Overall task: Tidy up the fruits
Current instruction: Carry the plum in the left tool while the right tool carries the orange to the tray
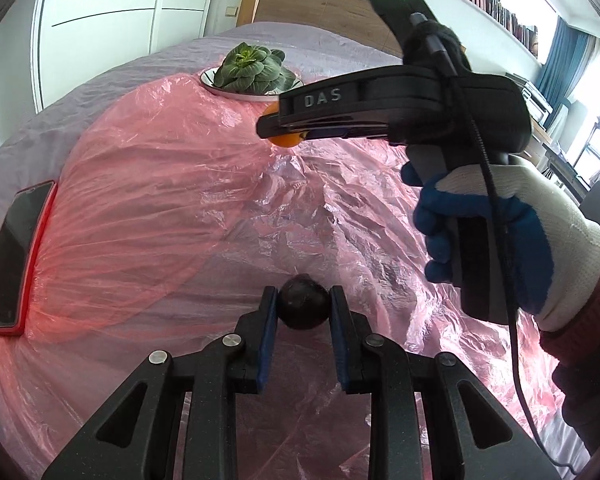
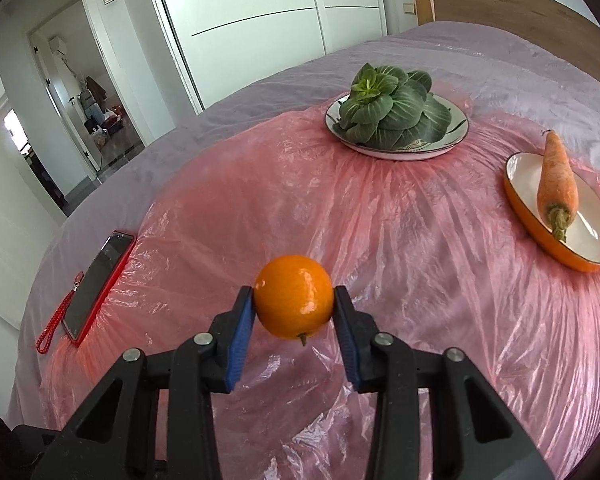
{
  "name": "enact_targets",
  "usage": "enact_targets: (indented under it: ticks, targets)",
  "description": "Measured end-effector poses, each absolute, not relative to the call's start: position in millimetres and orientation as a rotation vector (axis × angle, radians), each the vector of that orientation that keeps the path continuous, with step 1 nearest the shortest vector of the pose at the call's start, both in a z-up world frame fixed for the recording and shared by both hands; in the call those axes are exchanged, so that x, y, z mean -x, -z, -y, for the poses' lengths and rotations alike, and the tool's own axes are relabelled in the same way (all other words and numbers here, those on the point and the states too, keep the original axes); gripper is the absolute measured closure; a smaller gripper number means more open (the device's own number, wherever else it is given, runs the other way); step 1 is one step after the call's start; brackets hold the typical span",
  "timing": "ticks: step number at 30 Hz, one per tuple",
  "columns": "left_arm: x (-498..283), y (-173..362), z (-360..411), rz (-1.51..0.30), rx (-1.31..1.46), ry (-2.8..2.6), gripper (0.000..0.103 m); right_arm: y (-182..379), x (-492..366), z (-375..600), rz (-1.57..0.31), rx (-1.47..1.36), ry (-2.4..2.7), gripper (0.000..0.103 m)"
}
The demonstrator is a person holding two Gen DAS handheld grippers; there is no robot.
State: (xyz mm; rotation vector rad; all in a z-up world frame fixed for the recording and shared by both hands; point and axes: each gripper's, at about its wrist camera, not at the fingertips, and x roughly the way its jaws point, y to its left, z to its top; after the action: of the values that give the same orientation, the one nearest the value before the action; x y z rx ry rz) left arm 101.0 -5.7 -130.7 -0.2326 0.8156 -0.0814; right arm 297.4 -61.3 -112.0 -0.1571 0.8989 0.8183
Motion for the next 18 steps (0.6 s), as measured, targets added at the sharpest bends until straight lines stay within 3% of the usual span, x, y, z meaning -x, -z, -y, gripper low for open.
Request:
enact_targets:
  ticks: [18]
  targets:
    - [-86.6, 102.8, 22.9, -0.79, 0.152, 0.034, 0.082, 88.0, -255.9, 141.4, -0.897, 0.057, -0.722, 0.03]
